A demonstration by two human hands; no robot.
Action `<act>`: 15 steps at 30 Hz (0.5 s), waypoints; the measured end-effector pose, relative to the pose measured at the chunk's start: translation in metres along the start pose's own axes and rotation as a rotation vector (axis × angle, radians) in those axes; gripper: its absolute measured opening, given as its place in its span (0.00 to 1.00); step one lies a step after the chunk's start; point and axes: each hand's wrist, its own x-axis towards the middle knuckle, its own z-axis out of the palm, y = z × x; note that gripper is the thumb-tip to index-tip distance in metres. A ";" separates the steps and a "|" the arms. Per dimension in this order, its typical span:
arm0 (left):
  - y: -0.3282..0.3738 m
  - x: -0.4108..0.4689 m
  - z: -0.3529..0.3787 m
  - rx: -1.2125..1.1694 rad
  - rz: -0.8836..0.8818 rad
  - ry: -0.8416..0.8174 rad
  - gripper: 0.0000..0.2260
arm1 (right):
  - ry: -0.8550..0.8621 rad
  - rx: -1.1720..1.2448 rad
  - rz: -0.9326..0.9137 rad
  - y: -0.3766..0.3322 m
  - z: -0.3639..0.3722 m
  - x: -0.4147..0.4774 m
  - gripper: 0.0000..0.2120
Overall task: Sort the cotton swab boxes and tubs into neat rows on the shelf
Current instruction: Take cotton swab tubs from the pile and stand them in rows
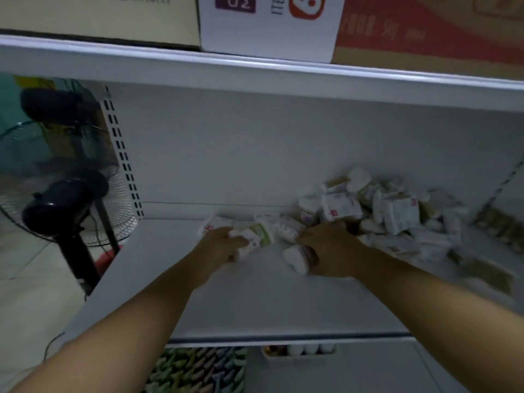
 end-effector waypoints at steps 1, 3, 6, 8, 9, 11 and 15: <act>0.001 -0.007 -0.004 -0.164 -0.027 0.002 0.03 | 0.018 -0.011 0.003 -0.002 0.001 0.001 0.24; 0.000 -0.018 -0.011 -0.346 -0.062 0.021 0.06 | 0.095 0.049 0.008 -0.006 0.003 0.002 0.27; -0.003 -0.030 -0.019 -0.500 -0.095 0.046 0.11 | 0.266 0.246 0.037 -0.017 0.008 -0.001 0.23; -0.005 -0.034 -0.023 -0.632 -0.112 0.032 0.13 | 0.361 0.377 0.126 -0.024 0.010 -0.002 0.22; -0.005 -0.036 -0.025 -0.697 -0.116 0.015 0.14 | 0.381 0.451 0.179 -0.027 0.011 -0.002 0.23; -0.006 -0.037 -0.027 -0.790 -0.120 -0.022 0.15 | 0.405 0.601 0.265 -0.033 0.013 0.000 0.26; -0.003 -0.037 -0.024 -0.853 -0.150 -0.090 0.19 | 0.461 0.816 0.378 -0.041 0.006 0.007 0.34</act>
